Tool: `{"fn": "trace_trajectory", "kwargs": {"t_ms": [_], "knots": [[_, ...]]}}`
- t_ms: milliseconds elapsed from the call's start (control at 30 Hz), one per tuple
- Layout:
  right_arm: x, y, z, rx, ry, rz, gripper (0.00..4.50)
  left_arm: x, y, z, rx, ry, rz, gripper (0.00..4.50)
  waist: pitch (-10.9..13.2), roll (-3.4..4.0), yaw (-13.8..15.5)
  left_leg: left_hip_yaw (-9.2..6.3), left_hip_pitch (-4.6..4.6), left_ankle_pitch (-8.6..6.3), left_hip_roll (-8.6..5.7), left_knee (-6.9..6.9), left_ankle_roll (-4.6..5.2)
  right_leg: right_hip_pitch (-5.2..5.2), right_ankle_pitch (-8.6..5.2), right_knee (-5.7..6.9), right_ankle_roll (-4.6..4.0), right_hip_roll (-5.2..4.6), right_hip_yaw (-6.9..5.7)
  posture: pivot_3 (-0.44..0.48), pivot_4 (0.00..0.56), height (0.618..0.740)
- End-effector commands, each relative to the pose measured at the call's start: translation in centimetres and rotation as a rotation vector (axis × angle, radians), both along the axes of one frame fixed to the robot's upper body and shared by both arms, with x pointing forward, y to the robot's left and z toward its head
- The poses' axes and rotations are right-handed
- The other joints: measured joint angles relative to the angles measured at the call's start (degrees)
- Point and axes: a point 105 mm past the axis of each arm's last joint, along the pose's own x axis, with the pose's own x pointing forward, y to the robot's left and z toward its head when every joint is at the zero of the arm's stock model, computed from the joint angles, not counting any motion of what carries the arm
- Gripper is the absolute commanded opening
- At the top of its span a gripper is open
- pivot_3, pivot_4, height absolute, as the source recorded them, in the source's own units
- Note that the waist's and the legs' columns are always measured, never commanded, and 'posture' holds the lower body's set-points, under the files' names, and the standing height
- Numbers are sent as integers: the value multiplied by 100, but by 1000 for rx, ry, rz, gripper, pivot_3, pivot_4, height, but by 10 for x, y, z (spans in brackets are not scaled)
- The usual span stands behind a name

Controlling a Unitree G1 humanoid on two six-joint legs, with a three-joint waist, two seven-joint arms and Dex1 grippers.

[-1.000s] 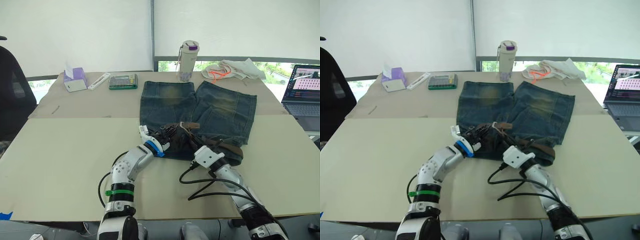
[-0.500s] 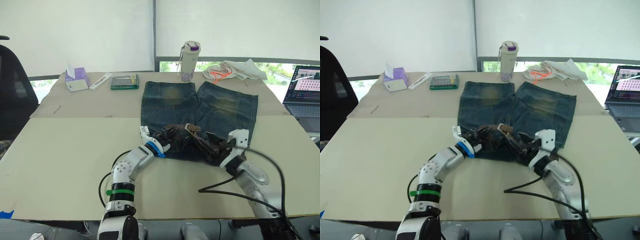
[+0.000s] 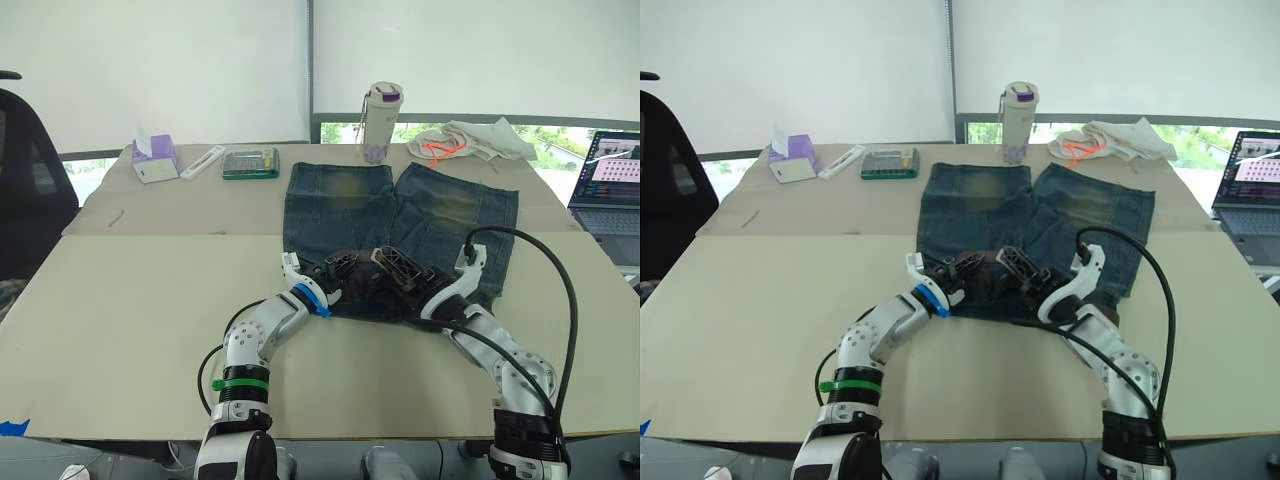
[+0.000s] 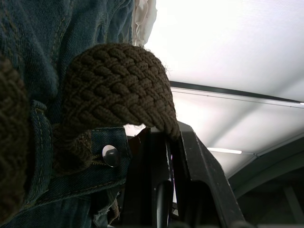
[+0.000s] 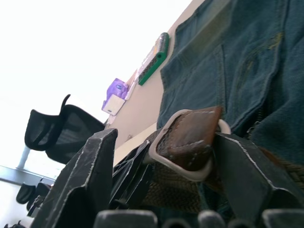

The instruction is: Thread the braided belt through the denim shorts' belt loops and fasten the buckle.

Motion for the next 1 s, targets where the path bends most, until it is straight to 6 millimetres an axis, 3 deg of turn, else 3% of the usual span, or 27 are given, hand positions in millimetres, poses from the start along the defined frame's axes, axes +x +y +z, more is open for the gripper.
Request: {"fn": "trace_trajectory", "kwargs": {"t_ms": [33,200,233,300,333,533,633,867,1000], "knots": [[-1,2,16,7,-52,11,1961,-4,-19,3,-32,9,-49,0,0,0,0,1,0,0,0,0,0,0,0,0,0,0,0,0,150,740],[-2,3,16,3,-53,8,172,-5,-19,3,-29,3,-52,0,0,0,-3,1,0,0,0,0,0,0,0,0,0,0,0,0,150,740],[-2,2,16,1,-52,5,14,-6,-19,5,-28,-12,-60,0,0,0,-5,1,0,0,0,0,0,0,0,0,0,0,0,0,150,740],[-1,-1,17,-9,-49,-3,14,-7,-19,6,-22,-27,-68,0,0,0,-5,2,0,0,0,0,0,0,0,0,0,0,0,0,150,740],[-1,-3,17,-28,-52,-4,0,-6,-18,4,-12,-21,-64,710,0,0,-3,1,-1,0,0,0,0,0,0,0,0,1,0,0,150,740],[-1,-27,23,-183,-66,-30,0,-11,-13,4,162,-144,-90,2733,1,-1,8,3,-3,0,-2,1,0,0,0,-2,1,1,-1,0,150,740],[-2,-43,22,-376,-67,-24,0,-23,-9,9,268,-289,-156,3704,1,0,-14,5,-8,0,-2,0,0,-4,-1,-2,1,2,-1,0,150,740],[-3,-81,32,-732,-81,-16,0,-39,3,9,435,-496,-247,3704,3,-3,-63,7,-8,0,3,-4,1,-6,-2,-2,1,6,-1,0,150,740],[-5,-81,38,-746,-83,31,0,-41,5,6,487,-547,-260,3704,5,-7,-63,7,-11,0,4,-4,1,-6,-2,-5,1,5,-1,0,150,740]]}}
